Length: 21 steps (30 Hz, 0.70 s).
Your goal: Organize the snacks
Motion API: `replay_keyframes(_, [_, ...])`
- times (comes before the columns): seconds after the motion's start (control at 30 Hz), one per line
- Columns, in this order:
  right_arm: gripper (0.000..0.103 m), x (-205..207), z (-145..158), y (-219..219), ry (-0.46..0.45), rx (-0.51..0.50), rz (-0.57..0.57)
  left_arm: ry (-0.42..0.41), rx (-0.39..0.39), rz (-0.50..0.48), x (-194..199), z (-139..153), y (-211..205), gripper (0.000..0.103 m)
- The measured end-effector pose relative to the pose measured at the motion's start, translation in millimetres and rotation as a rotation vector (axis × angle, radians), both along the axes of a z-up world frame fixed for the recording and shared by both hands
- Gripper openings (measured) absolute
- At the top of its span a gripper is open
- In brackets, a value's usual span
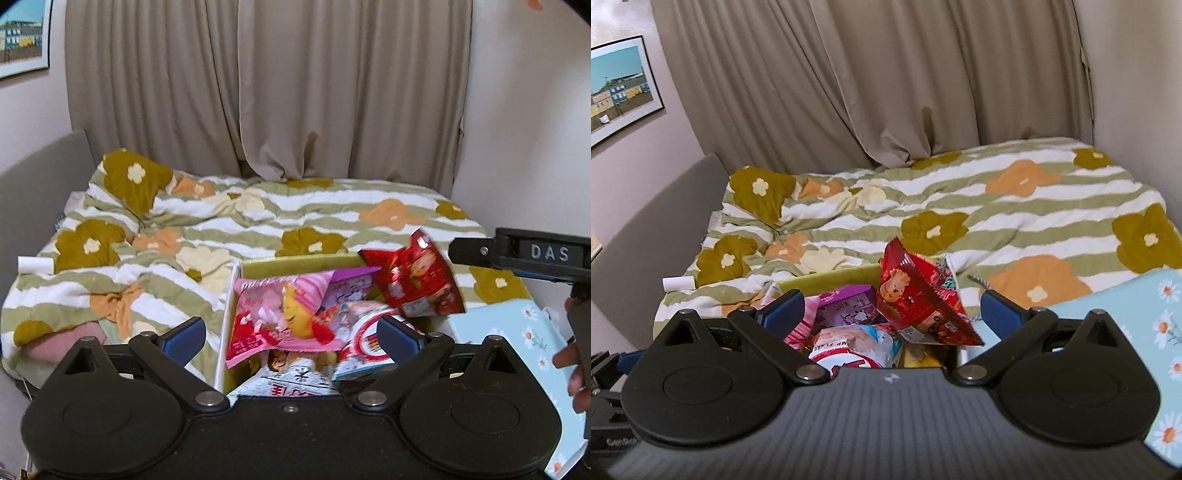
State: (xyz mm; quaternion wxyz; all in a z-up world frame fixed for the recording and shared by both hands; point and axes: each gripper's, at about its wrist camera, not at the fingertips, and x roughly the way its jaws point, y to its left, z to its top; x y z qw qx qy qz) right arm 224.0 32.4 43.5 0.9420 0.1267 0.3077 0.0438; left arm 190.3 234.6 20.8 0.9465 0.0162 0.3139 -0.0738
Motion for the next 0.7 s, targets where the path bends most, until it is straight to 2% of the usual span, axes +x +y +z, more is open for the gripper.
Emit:
replay_keyframes(0.27, [0.103, -66, 47, -26, -0.077, -0.072, 0.015, -0.116, 0.003, 0.039, -66, 41, -29, 0.103])
replay_keyframes(0.4, [0.103, -104, 60, -44, -0.087, -0.127, -0.003, -0.159, 0.014, 0.059, -97, 51, -43, 0.103])
replay_keyframes(0.53, [0.103, -139, 62, -60, -0.081, -0.177, -0.013, -0.176, 0.024, 0.072, -125, 53, -54, 0.103])
replay_keyframes(0.7, [0.103, -178, 52, -73, -0.052, -0.256, -0.020, -0.155, 0.044, 0.065, -149, 42, -67, 0.103])
